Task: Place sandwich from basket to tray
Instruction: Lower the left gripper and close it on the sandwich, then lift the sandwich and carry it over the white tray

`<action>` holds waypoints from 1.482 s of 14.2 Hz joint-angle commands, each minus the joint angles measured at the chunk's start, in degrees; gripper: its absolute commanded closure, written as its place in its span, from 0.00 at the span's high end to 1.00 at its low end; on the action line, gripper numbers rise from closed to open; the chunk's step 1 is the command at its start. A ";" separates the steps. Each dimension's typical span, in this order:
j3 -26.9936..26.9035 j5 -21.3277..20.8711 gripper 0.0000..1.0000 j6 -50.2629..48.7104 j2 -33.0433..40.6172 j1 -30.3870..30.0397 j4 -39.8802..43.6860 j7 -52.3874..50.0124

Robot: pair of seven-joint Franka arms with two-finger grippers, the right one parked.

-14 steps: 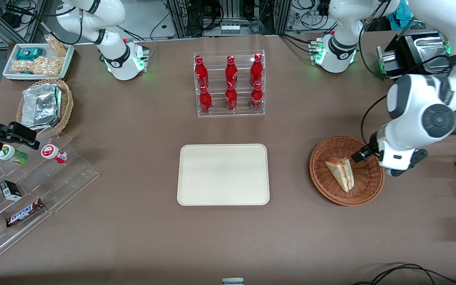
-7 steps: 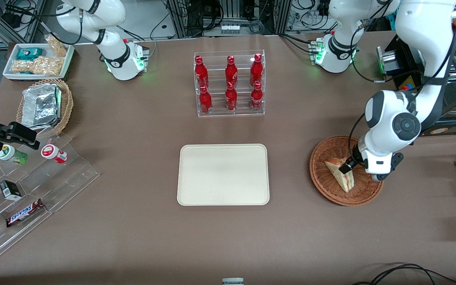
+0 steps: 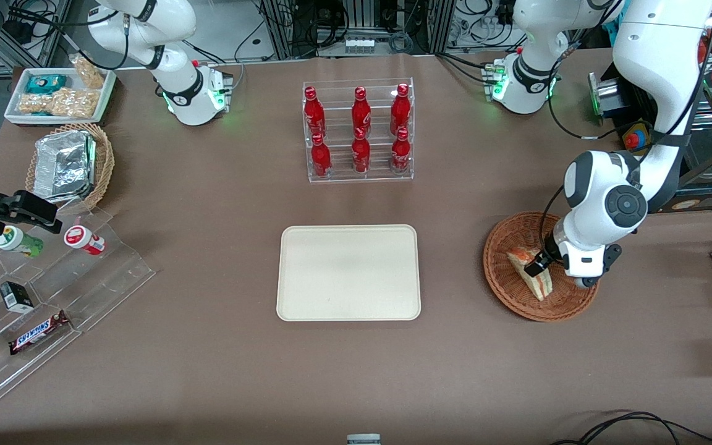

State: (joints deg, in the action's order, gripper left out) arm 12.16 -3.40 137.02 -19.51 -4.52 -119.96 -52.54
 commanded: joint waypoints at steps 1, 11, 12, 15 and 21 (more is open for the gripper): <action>-0.38 0.06 1.00 0.62 -0.88 0.47 0.34 -1.07; -0.29 -0.03 0.14 0.44 -2.73 0.47 0.95 -4.68; -0.29 -0.03 0.10 0.27 -2.73 0.39 1.47 -4.50; -0.29 -0.55 0.06 -0.79 -1.94 0.39 2.88 -3.62; 0.06 -2.22 0.06 -16.67 -0.27 3.27 14.20 -0.37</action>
State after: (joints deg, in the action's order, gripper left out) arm 12.41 -4.71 126.05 -20.27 -4.06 -110.18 -53.56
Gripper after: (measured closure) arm 0.938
